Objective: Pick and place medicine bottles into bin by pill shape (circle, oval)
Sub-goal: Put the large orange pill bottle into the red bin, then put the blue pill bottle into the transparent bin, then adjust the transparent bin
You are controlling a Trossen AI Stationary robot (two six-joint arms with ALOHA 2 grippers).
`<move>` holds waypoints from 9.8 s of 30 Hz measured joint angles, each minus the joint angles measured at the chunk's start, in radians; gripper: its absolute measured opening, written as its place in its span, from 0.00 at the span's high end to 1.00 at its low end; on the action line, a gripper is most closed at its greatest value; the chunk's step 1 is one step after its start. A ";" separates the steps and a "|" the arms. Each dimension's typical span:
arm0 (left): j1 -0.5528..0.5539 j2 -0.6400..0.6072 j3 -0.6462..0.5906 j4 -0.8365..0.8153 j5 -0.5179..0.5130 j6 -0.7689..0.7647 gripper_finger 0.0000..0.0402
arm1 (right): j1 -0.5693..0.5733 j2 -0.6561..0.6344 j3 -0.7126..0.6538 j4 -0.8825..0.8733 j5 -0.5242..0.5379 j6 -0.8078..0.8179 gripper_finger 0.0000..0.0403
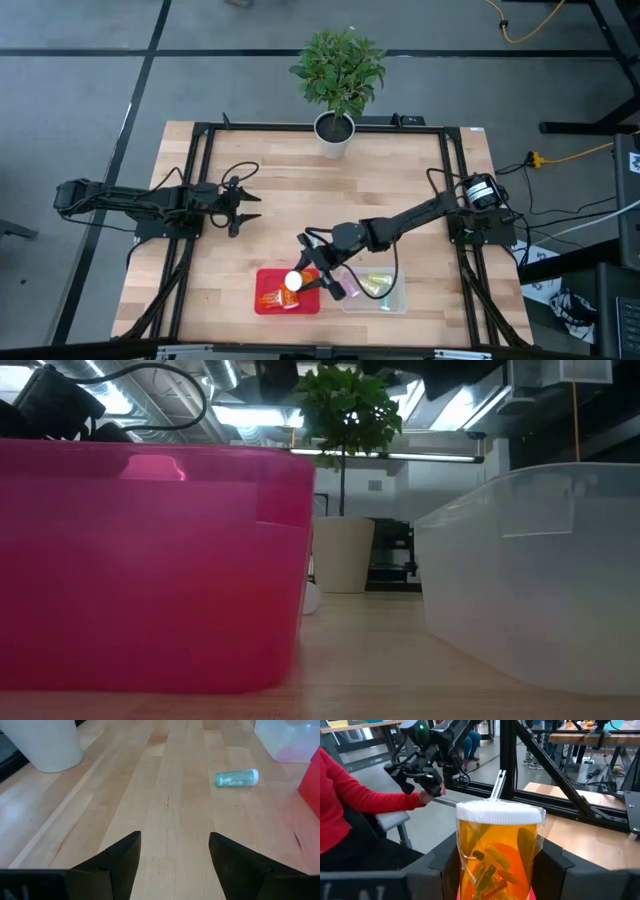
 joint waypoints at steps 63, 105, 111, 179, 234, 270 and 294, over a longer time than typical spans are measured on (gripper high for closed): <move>0.000 0.000 0.000 0.001 0.000 -0.004 0.43 | -0.166 -0.002 0.012 -0.757 0.495 0.737 0.32; 0.000 0.000 0.000 0.000 0.000 0.000 0.43 | -0.113 0.225 0.620 -1.664 0.459 -0.037 0.32; 0.000 0.000 0.000 0.000 0.000 0.000 0.43 | -0.094 0.225 0.585 -1.618 0.456 -0.222 0.32; 0.000 0.000 0.000 0.000 0.000 0.000 0.43 | -0.119 0.295 0.509 -1.485 0.429 -0.466 0.73; 0.000 0.000 0.000 0.000 0.000 -0.002 0.43 | 0.260 0.224 0.827 -2.118 0.343 0.263 0.72; 0.000 0.000 0.000 0.001 0.000 0.000 0.43 | 0.247 -0.034 0.797 -2.138 0.801 0.446 0.44; 0.000 0.000 0.000 0.001 0.000 -0.002 0.43 | 0.086 -0.459 -0.112 -1.531 0.537 0.583 0.44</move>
